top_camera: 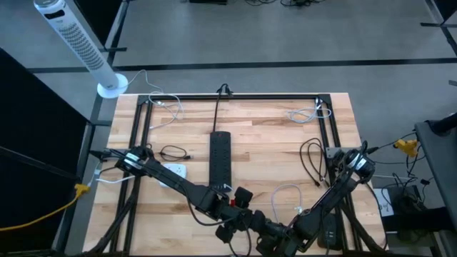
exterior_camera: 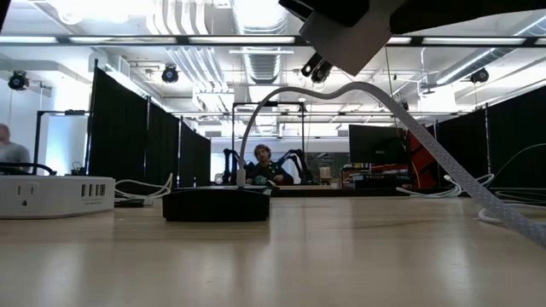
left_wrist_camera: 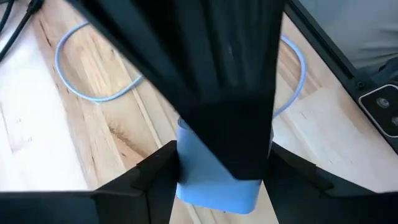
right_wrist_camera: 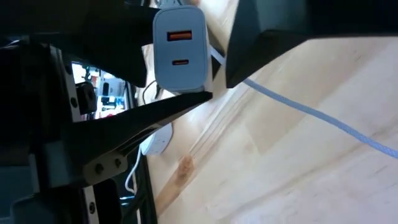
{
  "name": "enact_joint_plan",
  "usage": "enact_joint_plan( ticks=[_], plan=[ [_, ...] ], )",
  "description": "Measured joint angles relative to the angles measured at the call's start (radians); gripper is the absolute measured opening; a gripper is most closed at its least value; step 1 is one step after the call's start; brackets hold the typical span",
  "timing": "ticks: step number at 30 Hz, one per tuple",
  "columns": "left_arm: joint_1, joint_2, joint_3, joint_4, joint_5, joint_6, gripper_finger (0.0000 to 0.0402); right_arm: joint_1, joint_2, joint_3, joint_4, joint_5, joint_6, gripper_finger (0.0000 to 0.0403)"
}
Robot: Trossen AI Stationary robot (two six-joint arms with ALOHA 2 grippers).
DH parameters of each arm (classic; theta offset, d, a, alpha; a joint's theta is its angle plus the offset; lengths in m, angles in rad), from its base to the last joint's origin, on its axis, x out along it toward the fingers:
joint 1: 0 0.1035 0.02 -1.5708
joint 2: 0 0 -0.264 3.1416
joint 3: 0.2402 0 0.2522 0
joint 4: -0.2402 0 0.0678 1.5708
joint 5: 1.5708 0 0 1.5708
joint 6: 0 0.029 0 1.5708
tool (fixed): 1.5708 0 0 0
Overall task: Insert USB
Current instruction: Insert the white charger adapter into the center black outlet extension
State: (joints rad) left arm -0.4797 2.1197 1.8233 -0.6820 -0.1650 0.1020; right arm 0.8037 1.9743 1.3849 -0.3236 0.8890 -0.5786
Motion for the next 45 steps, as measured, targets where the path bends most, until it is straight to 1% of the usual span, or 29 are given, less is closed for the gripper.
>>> enact_joint_plan(
  ticks=[6, 15, 23, 30, 34, 37, 41, 43, 45],
  plan=[
    [0.000, 0.000, -0.001, -0.003, 0.000, -0.007, 0.0195, -0.008, -0.001, 0.000, -0.009, 0.001, 0.004, 0.0107],
    [0.000, 0.000, -0.001, -0.002, -0.003, -0.009, 0.0195, -0.010, -0.001, 0.000, -0.024, 0.020, 0.023, 0.0107],
    [0.000, -0.007, -0.001, -0.030, -0.013, -0.076, 0.0195, -0.013, -0.001, 0.000, -0.029, 0.027, 0.067, 0.0107],
    [-0.004, -0.023, 0.000, -0.072, -0.079, -0.171, 0.0199, -0.017, -0.001, 0.000, -0.039, 0.048, 0.093, 0.0107],
    [-0.007, -0.028, 0.002, -0.078, -0.117, -0.196, 0.0241, -0.016, -0.002, -0.002, -0.043, 0.048, 0.115, 0.0107],
    [-0.011, -0.031, 0.003, -0.097, -0.160, -0.203, 0.0255, -0.016, -0.002, -0.002, -0.050, 0.051, 0.119, 0.0107],
    [-0.015, -0.038, 0.003, -0.163, -0.177, -0.256, 0.0248, -0.015, -0.002, -0.002, -0.085, 0.054, 0.141, 0.0107],
    [-0.021, -0.049, 0.003, -0.233, -0.222, -0.314, 0.0237, -0.014, -0.002, -0.002, -0.113, 0.056, 0.156, 0.0107],
    [-0.032, -0.061, 0.003, -0.335, -0.292, -0.391, 0.0223, -0.014, -0.002, -0.002, -0.141, 0.088, 0.168, 0.0107]
  ],
)
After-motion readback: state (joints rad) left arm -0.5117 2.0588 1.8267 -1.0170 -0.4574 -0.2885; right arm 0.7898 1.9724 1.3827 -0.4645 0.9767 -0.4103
